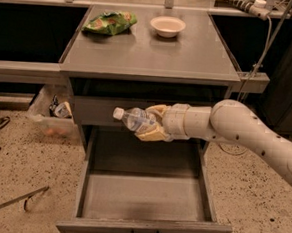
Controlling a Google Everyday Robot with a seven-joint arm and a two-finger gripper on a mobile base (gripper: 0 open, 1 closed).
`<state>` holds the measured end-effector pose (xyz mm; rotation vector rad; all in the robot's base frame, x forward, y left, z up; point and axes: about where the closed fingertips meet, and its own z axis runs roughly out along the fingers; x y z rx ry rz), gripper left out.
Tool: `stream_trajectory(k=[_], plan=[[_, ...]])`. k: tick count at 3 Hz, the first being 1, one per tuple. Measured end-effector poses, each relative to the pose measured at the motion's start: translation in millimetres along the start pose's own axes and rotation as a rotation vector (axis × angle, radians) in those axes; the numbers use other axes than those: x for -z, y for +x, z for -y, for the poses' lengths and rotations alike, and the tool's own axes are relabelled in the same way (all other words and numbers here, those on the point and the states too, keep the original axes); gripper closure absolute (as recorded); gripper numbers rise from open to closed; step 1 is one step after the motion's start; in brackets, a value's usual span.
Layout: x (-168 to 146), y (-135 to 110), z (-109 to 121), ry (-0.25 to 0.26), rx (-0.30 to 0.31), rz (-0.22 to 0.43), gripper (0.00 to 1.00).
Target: Place blue plastic bottle into middle drawer
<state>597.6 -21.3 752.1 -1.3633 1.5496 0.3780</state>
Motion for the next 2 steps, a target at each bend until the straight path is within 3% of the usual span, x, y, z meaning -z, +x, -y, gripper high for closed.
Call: stream_trajectory(k=[2], plan=[[-39,120,-90,-0.069,-0.152,-0.092,1.00]])
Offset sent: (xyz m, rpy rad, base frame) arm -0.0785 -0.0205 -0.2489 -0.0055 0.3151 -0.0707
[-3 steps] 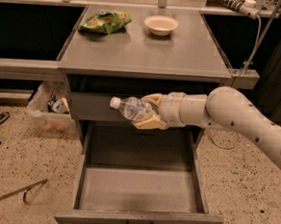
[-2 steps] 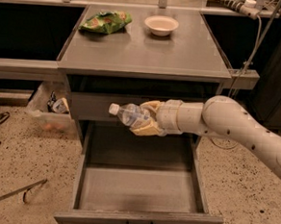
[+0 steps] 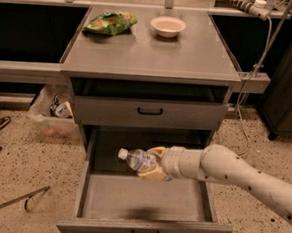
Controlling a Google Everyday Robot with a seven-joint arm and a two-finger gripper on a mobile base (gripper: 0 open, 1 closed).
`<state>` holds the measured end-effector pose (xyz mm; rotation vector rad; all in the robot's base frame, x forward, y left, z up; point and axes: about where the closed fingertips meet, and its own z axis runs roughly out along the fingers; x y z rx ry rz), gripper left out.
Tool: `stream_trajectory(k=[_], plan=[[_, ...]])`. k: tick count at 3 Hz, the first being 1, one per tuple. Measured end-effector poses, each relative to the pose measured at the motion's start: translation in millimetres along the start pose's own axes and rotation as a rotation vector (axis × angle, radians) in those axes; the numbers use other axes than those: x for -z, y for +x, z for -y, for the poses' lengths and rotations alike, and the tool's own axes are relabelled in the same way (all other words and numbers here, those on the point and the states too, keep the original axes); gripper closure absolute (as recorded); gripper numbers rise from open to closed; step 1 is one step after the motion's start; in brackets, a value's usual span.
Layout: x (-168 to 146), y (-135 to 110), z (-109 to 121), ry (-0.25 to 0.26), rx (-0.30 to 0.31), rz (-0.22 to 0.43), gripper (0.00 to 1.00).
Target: Place blue plastic bottle into middle drawer
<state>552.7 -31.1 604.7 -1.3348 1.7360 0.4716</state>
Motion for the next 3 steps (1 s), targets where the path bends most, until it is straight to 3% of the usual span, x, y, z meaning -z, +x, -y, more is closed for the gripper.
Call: stream_trajectory(k=[1,3], plan=[[-28,44,-30,-0.062,-0.080,0.047,1.00],[-40,55,-41,-0.083,-0.109,0.058,1.00]])
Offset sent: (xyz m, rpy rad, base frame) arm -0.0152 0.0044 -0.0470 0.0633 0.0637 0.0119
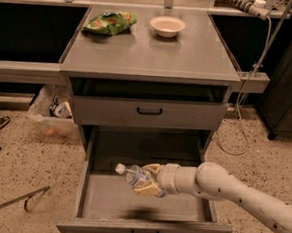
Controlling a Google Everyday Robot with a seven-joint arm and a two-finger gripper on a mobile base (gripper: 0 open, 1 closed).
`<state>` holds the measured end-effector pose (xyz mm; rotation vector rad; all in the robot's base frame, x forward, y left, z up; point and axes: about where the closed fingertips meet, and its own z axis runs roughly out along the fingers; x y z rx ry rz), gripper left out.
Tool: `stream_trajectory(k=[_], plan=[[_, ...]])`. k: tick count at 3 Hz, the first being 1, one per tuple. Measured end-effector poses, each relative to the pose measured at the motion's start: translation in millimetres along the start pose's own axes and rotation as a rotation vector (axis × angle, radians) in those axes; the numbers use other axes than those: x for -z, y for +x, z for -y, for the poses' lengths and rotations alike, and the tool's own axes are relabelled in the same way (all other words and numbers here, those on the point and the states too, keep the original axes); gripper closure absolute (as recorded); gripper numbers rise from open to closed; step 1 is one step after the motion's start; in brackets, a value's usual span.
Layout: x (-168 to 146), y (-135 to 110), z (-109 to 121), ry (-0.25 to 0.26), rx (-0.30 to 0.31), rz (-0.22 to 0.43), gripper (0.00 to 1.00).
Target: Place blue plastic bottle into middle drawer
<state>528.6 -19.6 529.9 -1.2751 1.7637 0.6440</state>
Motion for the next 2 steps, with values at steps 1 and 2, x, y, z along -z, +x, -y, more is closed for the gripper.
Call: stream_trajectory(k=[1,2], plan=[[-13,14,3,0.029,0.020,-0.018,1.00],[-43,39,21,0.020,0.046,-0.037,1.00]])
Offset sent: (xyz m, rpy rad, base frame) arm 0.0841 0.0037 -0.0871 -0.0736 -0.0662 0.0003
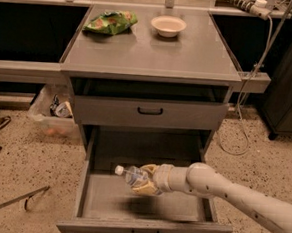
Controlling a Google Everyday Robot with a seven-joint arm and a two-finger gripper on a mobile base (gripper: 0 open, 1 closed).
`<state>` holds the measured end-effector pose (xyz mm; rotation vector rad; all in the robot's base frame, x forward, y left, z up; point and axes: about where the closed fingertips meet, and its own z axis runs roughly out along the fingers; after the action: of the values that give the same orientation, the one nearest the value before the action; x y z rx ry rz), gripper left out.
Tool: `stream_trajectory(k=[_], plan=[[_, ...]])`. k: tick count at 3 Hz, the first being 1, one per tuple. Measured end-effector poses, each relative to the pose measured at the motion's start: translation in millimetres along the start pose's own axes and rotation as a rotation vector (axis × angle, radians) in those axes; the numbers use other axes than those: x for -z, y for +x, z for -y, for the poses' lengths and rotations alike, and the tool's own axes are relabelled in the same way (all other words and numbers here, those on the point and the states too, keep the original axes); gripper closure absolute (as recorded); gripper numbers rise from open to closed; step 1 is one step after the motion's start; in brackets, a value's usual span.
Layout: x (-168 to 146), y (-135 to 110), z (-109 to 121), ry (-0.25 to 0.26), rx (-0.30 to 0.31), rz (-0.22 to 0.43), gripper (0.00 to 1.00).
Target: Place blue plastic bottle into middle drawer
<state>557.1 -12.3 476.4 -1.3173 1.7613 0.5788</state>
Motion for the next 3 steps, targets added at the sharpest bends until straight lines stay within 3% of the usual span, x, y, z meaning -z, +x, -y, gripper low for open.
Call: stream_trajectory(k=[1,2,3], plan=[[-21,25,22,0.008,-0.012,-0.002,1.00],[-43,57,21,-0.028,-0.054,-0.019,1.00],[-44,70,16,-0.034,-0.090,-0.028,1.00]])
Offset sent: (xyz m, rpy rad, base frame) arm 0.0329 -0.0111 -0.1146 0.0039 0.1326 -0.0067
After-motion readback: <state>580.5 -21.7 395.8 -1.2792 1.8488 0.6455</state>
